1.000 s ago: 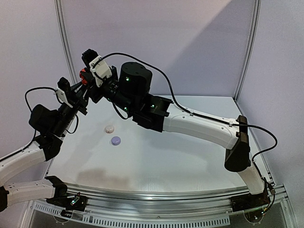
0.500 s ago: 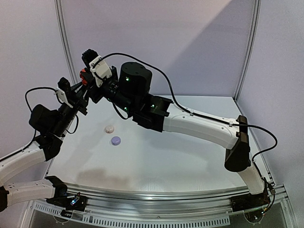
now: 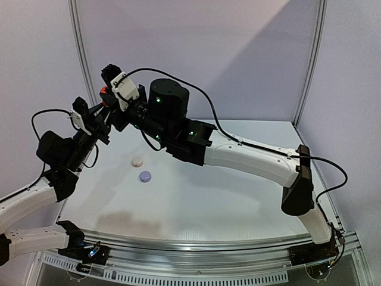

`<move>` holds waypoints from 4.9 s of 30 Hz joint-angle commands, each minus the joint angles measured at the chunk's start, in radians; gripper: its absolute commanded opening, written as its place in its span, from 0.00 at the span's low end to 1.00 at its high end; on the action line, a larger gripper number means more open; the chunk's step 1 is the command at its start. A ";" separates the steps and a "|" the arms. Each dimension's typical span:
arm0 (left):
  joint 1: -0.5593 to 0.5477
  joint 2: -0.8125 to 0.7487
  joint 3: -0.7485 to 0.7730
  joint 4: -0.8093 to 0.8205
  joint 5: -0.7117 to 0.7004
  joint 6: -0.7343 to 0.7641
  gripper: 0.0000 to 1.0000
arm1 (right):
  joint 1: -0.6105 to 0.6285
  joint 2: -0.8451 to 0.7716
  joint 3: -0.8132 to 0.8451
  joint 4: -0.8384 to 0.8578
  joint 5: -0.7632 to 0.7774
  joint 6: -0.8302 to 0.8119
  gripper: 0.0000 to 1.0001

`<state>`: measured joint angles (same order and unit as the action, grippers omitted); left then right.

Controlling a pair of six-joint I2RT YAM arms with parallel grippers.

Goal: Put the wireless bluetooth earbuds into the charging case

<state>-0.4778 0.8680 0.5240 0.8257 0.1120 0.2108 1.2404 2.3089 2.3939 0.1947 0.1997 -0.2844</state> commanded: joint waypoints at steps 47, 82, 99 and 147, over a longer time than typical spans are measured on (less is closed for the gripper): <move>0.006 -0.020 0.005 -0.033 -0.002 -0.084 0.00 | -0.016 -0.050 0.022 0.055 -0.037 0.098 0.01; 0.010 -0.073 -0.028 -0.103 -0.012 -0.132 0.00 | -0.289 -0.389 -0.677 -1.112 0.303 0.978 0.00; 0.010 -0.059 -0.003 -0.115 0.007 -0.134 0.00 | -0.327 -0.210 -0.938 -1.025 0.054 1.112 0.01; 0.011 -0.061 -0.007 -0.138 0.028 -0.135 0.00 | -0.493 -0.438 -1.152 -0.765 -0.331 1.063 0.45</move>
<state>-0.4728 0.8139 0.5095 0.7109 0.1268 0.0776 0.7521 1.8812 1.2747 -0.6033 -0.0967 0.7670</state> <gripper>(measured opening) 0.203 0.447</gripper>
